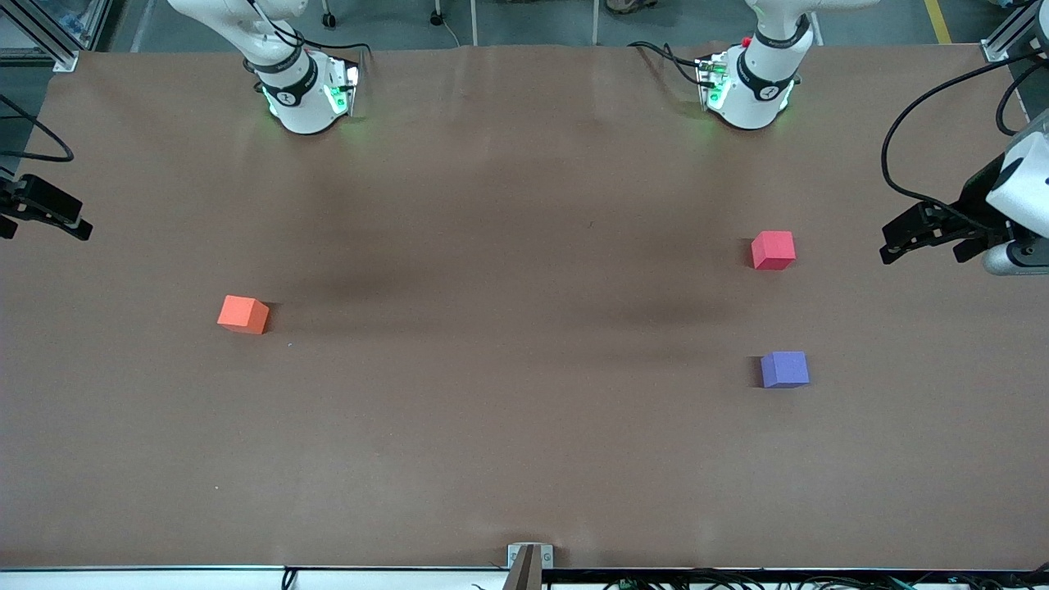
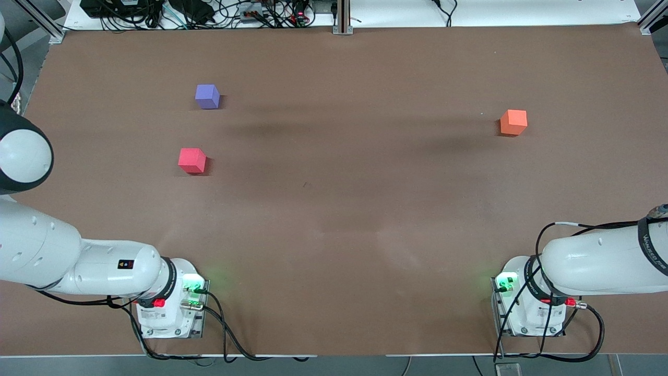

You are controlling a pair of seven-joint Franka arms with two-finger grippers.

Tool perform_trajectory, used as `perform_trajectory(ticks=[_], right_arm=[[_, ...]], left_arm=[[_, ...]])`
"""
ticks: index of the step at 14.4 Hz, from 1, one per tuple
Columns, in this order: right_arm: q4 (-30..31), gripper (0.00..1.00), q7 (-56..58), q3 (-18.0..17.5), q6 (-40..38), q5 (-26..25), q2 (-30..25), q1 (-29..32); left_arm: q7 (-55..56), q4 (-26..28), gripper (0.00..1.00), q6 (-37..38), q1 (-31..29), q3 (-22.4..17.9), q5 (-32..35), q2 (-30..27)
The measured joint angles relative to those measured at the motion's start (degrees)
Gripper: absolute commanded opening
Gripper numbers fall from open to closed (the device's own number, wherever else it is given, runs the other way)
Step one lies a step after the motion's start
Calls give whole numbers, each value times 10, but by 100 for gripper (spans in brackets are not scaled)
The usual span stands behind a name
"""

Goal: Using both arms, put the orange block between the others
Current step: 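Grasp the orange cube with the right gripper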

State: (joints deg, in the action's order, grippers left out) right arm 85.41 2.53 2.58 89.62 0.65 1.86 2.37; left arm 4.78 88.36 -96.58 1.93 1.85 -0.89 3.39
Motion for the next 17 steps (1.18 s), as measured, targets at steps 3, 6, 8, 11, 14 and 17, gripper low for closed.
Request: perform_trajectory(ticks=[3, 6, 8, 11, 14, 17], right_arm=[[0, 100, 0, 0, -3, 0, 1, 0], [0, 100, 0, 0, -4, 0, 1, 0], [0, 100, 0, 0, -3, 0, 1, 0], [1, 100, 0, -1, -2, 0, 6, 0], [3, 100, 0, -5, 3, 0, 41, -5], [6, 100, 0, -7, 5, -1, 85, -17]], left_arm=[[0, -1, 100, 12, -2, 0, 0, -1], [0, -1, 100, 15, -2, 0, 0, 0], [0, -1, 100, 15, -1, 0, 0, 0], [0, -1, 100, 16, 1, 1, 0, 0], [0, -2, 100, 16, 1, 4, 0, -1], [0, -2, 100, 32, 2, 12, 3, -1]])
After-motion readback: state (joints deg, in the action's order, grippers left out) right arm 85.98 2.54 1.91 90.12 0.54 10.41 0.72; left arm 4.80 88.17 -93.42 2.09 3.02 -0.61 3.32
